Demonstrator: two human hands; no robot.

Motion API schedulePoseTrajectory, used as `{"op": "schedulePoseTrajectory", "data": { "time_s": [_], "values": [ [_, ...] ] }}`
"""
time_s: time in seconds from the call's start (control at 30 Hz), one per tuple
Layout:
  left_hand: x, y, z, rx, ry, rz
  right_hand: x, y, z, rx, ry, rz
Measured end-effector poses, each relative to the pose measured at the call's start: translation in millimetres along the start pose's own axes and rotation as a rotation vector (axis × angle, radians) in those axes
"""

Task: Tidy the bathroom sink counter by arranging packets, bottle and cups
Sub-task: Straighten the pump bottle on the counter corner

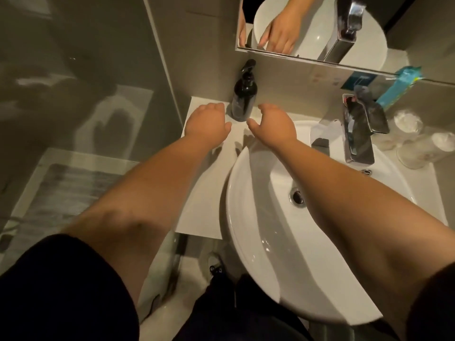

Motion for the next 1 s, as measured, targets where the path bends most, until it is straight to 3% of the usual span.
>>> {"op": "schedulePoseTrajectory", "data": {
  "time_s": [0.5, 0.73, 1.0],
  "values": [
    [-80, -2, -2, 0.190, -0.001, -0.022, -73, 7, -8, -0.207, 0.052, -0.027],
    [-83, 4, -5, 0.375, -0.011, -0.046, -77, 14, -7, -0.342, 0.039, -0.021],
    [-70, 24, -12, 0.355, 0.053, -0.018, -72, 33, -5, -0.520, -0.033, -0.064]
  ]
}}
Point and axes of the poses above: each hand's wrist, its own x-axis away from the middle knuckle, its own z-axis out of the back of the hand, y = z × x, the point moved 4 cm from there along -x, towards the middle knuckle, and after that the axes turned 7 degrees about -y, right-handed, at the moved point
